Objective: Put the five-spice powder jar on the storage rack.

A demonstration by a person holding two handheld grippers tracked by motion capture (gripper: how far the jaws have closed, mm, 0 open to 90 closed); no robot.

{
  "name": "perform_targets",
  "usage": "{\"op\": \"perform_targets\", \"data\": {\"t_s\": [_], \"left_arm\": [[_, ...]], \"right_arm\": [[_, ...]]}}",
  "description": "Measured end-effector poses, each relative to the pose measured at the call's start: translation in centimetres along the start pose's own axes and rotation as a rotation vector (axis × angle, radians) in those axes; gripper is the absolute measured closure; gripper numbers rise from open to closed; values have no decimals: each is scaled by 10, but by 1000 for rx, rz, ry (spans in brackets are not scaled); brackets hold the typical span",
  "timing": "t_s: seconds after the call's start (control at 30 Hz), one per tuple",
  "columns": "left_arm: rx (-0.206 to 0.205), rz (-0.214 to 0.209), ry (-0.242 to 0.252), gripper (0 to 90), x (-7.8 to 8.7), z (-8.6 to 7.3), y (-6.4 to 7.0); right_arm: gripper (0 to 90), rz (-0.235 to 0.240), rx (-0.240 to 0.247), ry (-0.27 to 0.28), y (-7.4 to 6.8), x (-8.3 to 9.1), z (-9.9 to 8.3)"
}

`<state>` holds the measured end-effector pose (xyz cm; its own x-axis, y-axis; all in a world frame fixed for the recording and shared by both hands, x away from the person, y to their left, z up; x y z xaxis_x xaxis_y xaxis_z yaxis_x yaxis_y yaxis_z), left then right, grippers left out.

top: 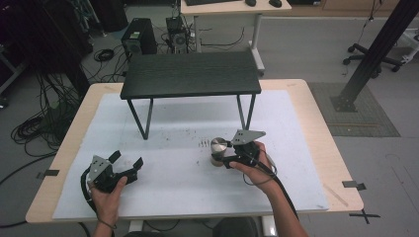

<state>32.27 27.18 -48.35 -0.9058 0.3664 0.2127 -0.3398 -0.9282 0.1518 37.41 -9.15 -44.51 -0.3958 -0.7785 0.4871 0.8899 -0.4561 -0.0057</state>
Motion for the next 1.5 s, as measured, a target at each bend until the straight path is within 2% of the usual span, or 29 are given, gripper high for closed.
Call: {"op": "perform_targets", "data": {"t_s": [1.07, 1.5], "left_arm": [[3, 2, 2, 53, 0, 0, 0], [4, 0, 4, 53, 0, 0, 0]], "right_arm": [[433, 4, 3, -11, 0, 0, 1], [432, 6, 1, 6, 0, 3, 6]]}}
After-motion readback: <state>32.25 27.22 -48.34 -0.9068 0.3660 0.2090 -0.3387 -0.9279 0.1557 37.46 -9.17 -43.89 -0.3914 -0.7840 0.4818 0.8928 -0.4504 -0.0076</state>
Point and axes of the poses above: each handheld gripper's, and its own axes: x roughly backward along the jaws, z roughly out of its top, y roughly to its right, the point moved 5 cm from there along -x, roughly forward along the jaws
